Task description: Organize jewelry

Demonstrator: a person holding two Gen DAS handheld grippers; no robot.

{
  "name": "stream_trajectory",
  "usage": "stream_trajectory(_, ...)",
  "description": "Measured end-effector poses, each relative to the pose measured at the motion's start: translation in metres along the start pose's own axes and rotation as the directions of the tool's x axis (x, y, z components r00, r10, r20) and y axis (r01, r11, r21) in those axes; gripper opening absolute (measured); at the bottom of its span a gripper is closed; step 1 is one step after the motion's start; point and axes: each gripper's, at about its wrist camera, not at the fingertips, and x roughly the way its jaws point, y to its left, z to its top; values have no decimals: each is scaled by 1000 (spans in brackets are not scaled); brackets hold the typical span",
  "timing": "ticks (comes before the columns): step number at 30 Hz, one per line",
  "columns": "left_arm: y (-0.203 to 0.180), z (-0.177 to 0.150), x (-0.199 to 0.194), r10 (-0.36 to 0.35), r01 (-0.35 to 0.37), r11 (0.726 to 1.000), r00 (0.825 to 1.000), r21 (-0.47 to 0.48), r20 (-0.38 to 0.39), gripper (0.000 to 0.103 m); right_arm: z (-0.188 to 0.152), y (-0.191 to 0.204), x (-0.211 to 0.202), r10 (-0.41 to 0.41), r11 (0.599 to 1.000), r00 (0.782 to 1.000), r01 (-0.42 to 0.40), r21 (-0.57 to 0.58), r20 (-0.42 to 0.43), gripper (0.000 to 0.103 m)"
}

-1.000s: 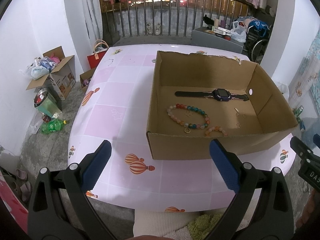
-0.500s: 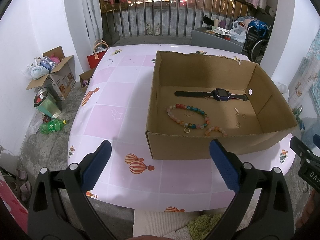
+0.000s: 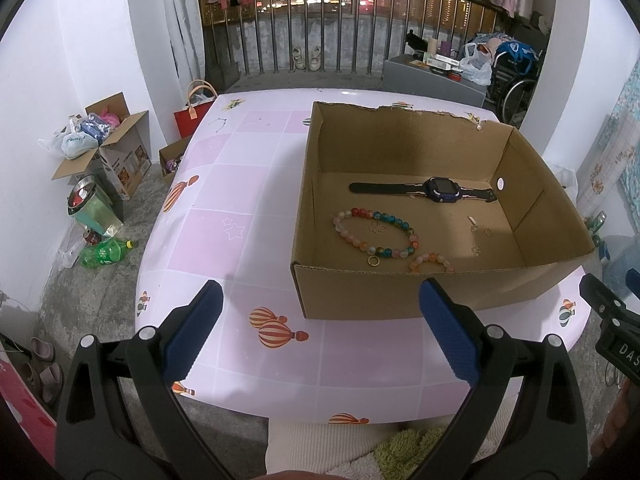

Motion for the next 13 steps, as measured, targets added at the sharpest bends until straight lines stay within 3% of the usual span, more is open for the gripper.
stream_trajectory(13, 0, 0, 0, 0, 0, 1000, 1000, 1, 1, 95, 0, 1, 0, 0, 1000, 1000, 0, 1, 1, 97)
